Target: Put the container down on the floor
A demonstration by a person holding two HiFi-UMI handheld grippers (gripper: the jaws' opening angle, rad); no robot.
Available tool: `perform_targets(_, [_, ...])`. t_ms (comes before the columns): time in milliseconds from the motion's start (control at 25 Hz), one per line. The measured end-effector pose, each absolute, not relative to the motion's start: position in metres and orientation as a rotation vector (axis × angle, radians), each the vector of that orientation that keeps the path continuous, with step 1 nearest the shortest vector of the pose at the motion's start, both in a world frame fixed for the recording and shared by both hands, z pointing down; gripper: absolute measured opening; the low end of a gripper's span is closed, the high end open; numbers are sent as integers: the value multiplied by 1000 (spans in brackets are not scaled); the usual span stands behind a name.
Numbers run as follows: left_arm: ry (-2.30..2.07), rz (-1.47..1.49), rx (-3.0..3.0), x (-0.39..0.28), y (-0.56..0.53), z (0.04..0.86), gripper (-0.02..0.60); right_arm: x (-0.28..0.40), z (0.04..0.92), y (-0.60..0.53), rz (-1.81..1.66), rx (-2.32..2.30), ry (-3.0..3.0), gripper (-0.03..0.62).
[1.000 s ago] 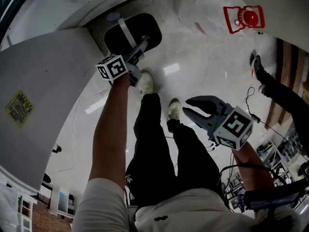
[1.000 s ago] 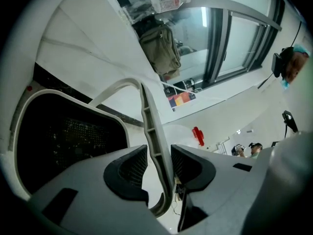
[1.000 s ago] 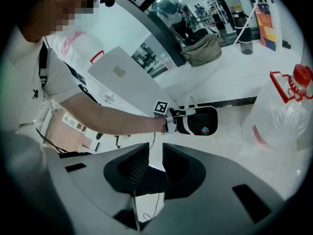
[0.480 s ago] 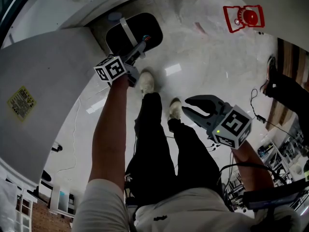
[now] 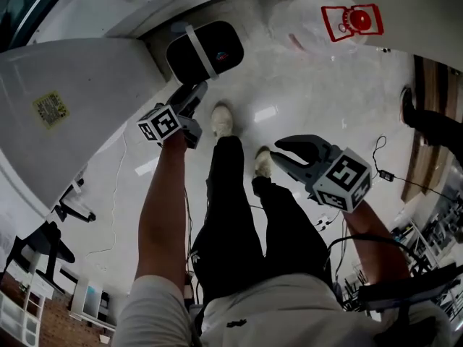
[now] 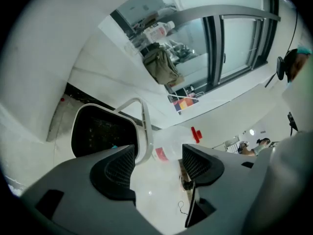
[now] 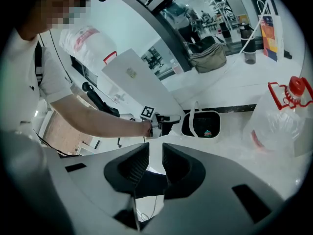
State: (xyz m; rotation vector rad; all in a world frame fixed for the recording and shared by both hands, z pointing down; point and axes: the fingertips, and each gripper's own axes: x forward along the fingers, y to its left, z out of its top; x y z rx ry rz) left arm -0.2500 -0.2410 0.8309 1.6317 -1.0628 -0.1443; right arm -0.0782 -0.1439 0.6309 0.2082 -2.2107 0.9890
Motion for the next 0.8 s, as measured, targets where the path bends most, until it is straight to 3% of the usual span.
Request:
perform_targets(240, [-1032, -179, 1687, -225, -178, 743, 286, -58, 584, -126, 897, 237, -2272, 64])
perform_targets(520, [-1034, -153, 1808, -175, -112, 621, 77, -21, 516, -94, 775, 258, -2343, 43])
perform_targets(800, [-971, -127, 1928, -123, -49, 501, 11, 8, 446, -52, 743, 253, -2391, 35])
